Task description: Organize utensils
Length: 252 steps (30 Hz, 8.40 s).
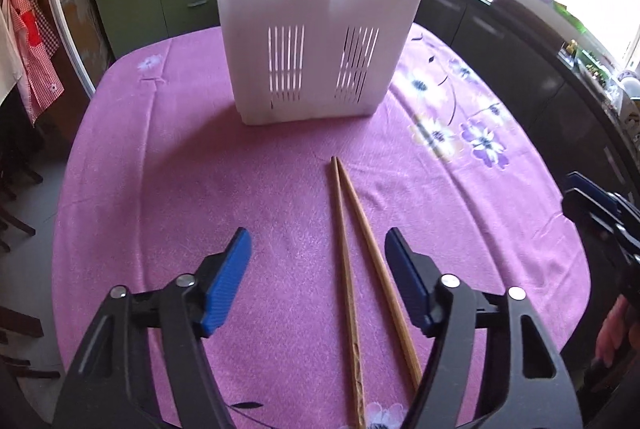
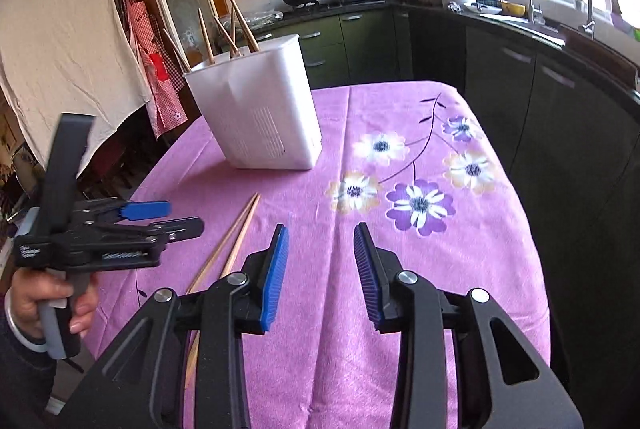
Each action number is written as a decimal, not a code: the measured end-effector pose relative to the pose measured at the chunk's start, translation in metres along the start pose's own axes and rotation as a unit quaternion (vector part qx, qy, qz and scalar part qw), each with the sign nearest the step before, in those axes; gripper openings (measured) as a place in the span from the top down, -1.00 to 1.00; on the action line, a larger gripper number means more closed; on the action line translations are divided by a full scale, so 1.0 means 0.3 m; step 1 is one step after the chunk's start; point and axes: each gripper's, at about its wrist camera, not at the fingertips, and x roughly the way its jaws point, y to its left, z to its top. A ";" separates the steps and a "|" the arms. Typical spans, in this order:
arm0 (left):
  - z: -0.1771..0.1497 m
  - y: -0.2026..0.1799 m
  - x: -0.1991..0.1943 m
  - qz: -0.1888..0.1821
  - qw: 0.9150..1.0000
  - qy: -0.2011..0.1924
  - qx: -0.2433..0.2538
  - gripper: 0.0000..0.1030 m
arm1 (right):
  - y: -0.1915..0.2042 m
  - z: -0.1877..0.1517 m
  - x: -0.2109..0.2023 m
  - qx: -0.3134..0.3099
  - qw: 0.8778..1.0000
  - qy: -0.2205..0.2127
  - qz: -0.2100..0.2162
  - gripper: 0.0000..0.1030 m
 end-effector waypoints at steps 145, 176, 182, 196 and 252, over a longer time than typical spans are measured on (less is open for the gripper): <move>0.218 0.050 -0.635 0.011 0.978 -0.206 0.037 0.90 | 0.242 0.188 -0.207 -0.096 0.992 -0.072 0.034 0.88; 0.646 0.079 -0.407 0.033 0.982 -0.184 -0.007 0.89 | 0.165 0.190 -0.215 -0.079 0.993 -0.071 0.060 0.88; 0.535 0.088 -0.412 0.018 0.981 -0.193 -0.003 0.08 | 0.182 0.213 -0.195 -0.083 0.992 -0.064 0.065 0.88; 0.056 0.100 -0.584 0.076 0.959 -0.272 0.007 -0.75 | 0.253 0.580 -0.315 -0.095 0.982 -0.143 0.079 0.88; -0.321 0.040 -0.569 0.073 0.963 -0.254 -0.059 -0.86 | 0.196 -0.134 -0.416 -0.081 0.980 -0.180 0.013 -0.91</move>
